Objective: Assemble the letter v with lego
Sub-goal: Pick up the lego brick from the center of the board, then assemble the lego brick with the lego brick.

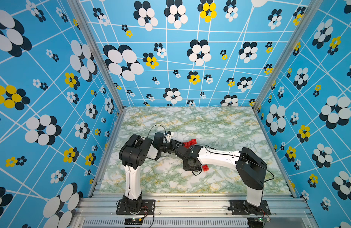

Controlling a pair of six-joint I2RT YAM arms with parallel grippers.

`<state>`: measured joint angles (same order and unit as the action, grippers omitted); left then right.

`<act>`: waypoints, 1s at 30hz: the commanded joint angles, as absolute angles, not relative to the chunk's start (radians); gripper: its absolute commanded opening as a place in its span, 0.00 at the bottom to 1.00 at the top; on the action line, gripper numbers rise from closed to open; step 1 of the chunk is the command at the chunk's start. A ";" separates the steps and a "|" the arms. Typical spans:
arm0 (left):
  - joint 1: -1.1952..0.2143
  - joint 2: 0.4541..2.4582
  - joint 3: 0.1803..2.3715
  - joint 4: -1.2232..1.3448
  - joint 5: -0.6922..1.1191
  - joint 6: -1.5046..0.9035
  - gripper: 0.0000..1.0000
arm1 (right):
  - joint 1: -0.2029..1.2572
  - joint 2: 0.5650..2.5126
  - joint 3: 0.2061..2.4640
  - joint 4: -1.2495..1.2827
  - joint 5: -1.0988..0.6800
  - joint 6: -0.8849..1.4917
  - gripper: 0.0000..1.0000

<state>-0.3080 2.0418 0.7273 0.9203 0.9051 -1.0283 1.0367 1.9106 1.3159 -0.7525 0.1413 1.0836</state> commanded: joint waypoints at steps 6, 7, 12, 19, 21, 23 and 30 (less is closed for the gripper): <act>-0.315 2.051 0.713 0.922 0.896 -1.029 0.22 | 1.025 1.924 1.331 -0.799 0.162 1.057 0.34; -0.315 2.048 0.713 0.922 0.896 -1.029 0.22 | 1.025 1.919 1.331 -0.803 0.161 1.051 0.34; -0.318 2.048 0.713 0.916 0.893 -1.029 0.22 | 1.018 1.858 1.350 -0.857 0.167 0.966 0.34; -0.337 2.050 0.717 0.916 0.882 -1.035 0.22 | 0.971 1.754 1.310 -0.991 0.175 0.782 0.29; -0.345 2.050 0.719 0.917 0.877 -1.037 0.22 | 0.954 1.720 1.277 -0.992 0.182 0.749 0.29; -0.352 2.051 0.720 0.917 0.873 -1.040 0.22 | 0.941 1.704 1.252 -0.988 0.182 0.723 0.29; -0.366 2.046 0.727 0.898 0.859 -1.039 0.21 | 0.924 1.686 1.185 -0.922 0.161 0.650 0.27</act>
<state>-0.3561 2.0418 0.7273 0.9272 0.8856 -1.0393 0.9302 1.6970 1.2129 -0.9291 0.1585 0.7101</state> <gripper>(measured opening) 0.284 0.342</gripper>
